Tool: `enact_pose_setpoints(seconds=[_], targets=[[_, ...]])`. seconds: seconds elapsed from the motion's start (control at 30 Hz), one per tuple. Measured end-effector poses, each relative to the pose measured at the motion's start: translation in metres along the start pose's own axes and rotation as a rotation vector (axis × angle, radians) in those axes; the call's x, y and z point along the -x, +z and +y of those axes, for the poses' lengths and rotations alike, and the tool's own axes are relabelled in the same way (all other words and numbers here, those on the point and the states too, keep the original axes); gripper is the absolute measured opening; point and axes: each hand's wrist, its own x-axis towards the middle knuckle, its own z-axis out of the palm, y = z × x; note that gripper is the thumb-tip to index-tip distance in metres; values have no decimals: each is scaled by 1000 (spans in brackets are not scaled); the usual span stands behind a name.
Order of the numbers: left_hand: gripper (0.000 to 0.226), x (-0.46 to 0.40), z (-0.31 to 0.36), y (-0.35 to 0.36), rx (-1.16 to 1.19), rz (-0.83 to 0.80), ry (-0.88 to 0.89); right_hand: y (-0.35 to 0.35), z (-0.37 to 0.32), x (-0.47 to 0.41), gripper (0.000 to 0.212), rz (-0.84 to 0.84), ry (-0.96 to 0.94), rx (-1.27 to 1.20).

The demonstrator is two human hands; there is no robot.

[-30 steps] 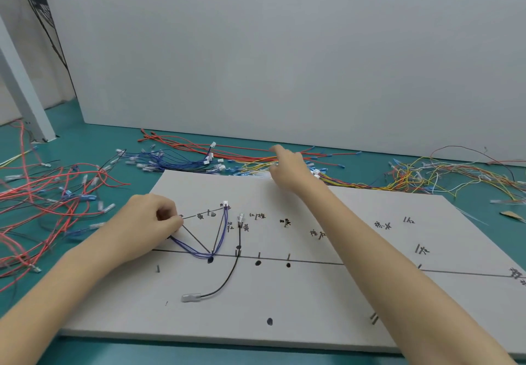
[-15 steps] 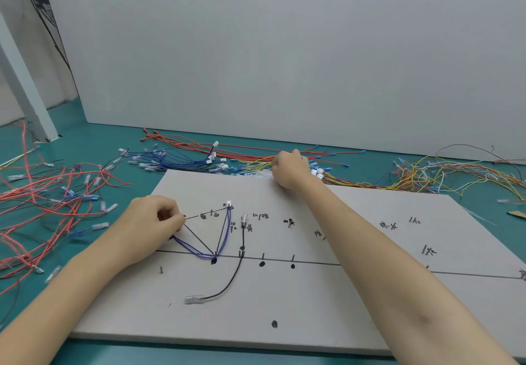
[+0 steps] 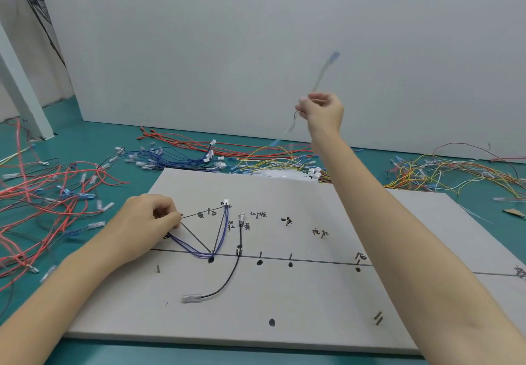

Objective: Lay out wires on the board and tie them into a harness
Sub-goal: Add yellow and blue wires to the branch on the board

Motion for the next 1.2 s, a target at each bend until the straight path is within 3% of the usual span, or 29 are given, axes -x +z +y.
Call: enact_pose_setpoints(seconds=[0.1,0.17,0.37,0.57,0.83,0.97,1.2], targets=[[27,0,0,0,2,-10,-2,-5,-13,-2,15,36,92,-265],[27,-1,-1,-1,-1,-18,-1,-8,-17,0,3,-17,134,-356],[27,-4,0,-5,-15,-28,17,-15,-13,21,17,-162,256,-534],[13,-8,17,-8,71,188,189,-11,-14,50,21,-253,348,-627],[48,-1,80,0,472,227,415,4,-6,117,18,-389,569,-643],[27,1,88,5,439,245,448,6,-8,139,15,-440,650,-662],[56,-2,80,8,122,418,359,0,-18,154,38,-567,632,-551]])
